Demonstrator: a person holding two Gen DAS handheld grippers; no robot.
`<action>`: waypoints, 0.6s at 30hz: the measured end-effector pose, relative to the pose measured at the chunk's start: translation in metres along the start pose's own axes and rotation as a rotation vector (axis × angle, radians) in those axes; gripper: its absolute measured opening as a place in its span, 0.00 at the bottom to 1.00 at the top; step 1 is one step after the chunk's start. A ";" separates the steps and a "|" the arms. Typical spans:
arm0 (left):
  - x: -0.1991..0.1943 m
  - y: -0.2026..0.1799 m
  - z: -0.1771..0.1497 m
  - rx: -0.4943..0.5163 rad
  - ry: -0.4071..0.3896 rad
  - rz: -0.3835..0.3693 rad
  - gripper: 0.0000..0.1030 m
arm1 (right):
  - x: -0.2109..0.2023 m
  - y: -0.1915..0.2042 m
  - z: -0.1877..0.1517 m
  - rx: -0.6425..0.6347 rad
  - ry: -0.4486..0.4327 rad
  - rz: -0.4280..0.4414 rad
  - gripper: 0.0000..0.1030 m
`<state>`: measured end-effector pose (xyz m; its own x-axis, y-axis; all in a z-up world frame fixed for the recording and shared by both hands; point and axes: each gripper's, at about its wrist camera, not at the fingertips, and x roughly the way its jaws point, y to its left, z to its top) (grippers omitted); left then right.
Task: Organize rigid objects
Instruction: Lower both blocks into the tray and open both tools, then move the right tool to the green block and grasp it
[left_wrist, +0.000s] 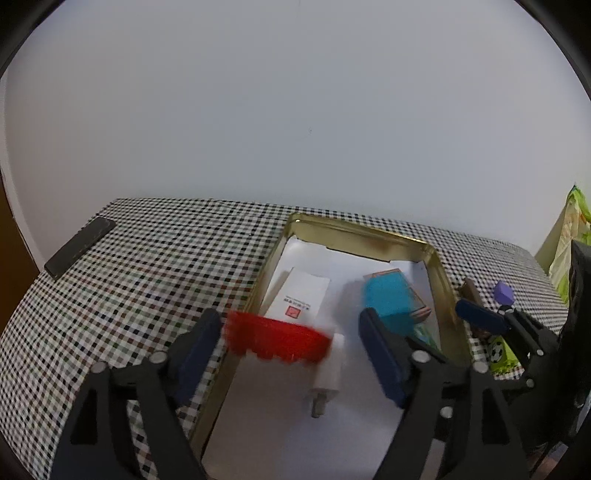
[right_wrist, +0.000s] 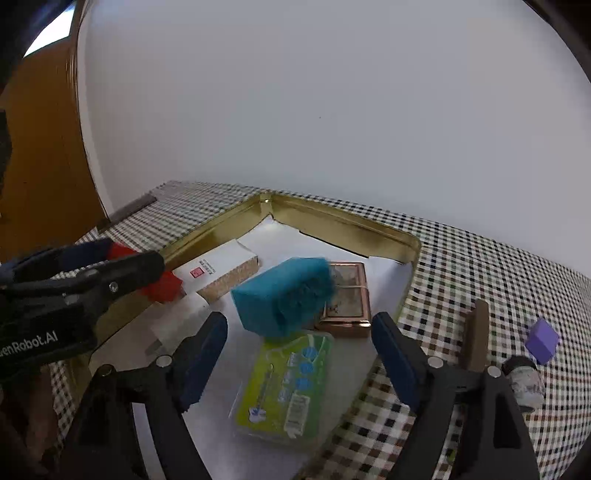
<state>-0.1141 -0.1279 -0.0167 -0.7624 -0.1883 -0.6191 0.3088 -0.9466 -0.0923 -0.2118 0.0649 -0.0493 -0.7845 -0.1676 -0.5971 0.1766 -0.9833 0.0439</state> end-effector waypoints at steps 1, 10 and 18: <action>-0.002 -0.001 -0.001 -0.002 -0.004 0.000 0.78 | -0.005 -0.003 -0.001 0.013 -0.004 -0.007 0.80; -0.014 -0.016 -0.014 -0.042 -0.022 -0.055 0.86 | -0.051 -0.038 -0.027 0.119 -0.063 -0.051 0.80; -0.014 -0.047 -0.024 -0.015 -0.015 -0.098 0.88 | -0.080 -0.086 -0.060 0.229 -0.035 -0.209 0.80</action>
<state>-0.1044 -0.0746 -0.0221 -0.7977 -0.0990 -0.5948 0.2407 -0.9567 -0.1636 -0.1285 0.1673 -0.0534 -0.8102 0.0418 -0.5846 -0.1261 -0.9865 0.1042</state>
